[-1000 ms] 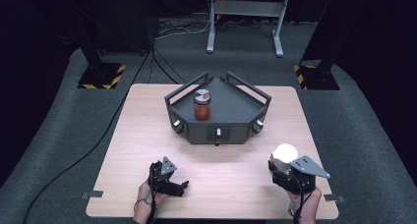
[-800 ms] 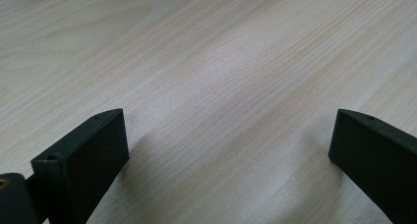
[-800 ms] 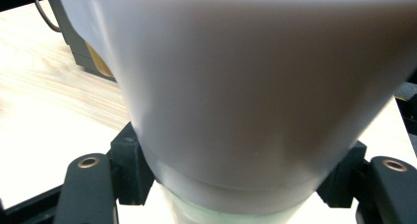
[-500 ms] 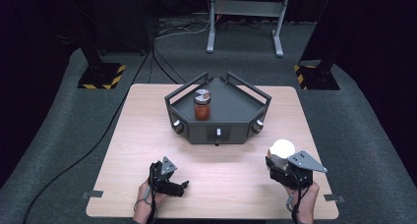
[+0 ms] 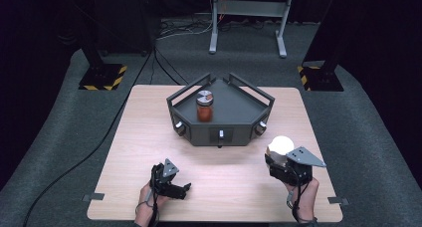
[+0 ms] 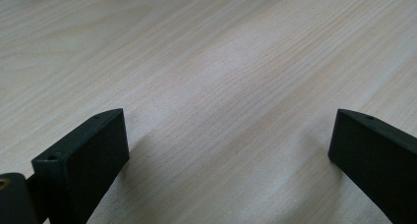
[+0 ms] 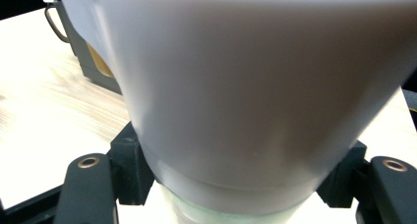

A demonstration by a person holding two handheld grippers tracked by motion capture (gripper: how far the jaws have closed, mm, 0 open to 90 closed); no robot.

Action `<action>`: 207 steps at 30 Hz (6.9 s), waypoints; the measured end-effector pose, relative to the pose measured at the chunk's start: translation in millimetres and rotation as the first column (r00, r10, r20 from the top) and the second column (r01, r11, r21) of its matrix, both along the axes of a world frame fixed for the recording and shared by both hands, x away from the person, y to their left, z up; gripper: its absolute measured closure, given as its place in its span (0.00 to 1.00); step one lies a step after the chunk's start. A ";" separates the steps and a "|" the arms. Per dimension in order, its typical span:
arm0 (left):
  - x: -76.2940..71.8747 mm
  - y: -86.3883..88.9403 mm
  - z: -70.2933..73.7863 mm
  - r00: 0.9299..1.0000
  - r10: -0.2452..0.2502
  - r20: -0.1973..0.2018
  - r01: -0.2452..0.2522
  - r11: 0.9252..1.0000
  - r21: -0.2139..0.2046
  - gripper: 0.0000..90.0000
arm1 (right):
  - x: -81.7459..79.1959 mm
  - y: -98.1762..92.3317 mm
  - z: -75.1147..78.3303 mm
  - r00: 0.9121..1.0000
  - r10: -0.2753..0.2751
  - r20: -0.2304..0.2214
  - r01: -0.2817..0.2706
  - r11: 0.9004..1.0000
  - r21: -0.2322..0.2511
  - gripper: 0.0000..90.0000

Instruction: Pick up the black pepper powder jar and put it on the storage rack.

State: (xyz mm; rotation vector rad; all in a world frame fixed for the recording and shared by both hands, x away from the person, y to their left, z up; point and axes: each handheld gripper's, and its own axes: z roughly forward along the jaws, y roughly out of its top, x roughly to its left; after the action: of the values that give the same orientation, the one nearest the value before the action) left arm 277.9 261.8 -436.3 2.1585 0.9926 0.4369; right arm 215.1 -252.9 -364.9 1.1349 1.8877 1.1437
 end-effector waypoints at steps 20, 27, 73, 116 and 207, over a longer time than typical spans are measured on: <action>0.3 0.2 -0.1 1.000 0.001 -0.002 -0.001 1.000 -0.002 0.02 | 18.8 7.5 11.5 0.999 0.044 0.006 -0.044 0.999 0.000 0.33; 0.2 0.2 0.0 1.000 -0.001 -0.001 0.001 1.000 -0.001 0.02 | 24.7 10.0 15.3 0.998 0.060 0.012 -0.060 0.998 0.005 0.33; -1.2 -0.5 -0.4 1.000 0.001 0.007 -0.001 1.000 0.002 0.02 | 54.1 24.6 35.5 0.991 0.127 0.046 -0.128 0.992 0.019 0.33; -0.6 -0.1 -0.2 1.000 -0.001 0.004 0.001 1.000 0.001 0.02 | 81.2 35.1 54.4 0.985 0.166 0.054 -0.168 0.985 0.032 0.33; -0.7 -0.1 -0.3 1.000 -0.003 0.006 0.003 1.000 0.002 0.02 | 184.3 79.9 57.1 0.982 0.180 -0.051 -0.175 0.980 0.096 0.33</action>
State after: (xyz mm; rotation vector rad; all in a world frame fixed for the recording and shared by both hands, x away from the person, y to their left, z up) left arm 277.1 261.8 -436.6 2.1584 0.9864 0.4427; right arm 399.4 -173.0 -307.8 1.0762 2.0342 1.3185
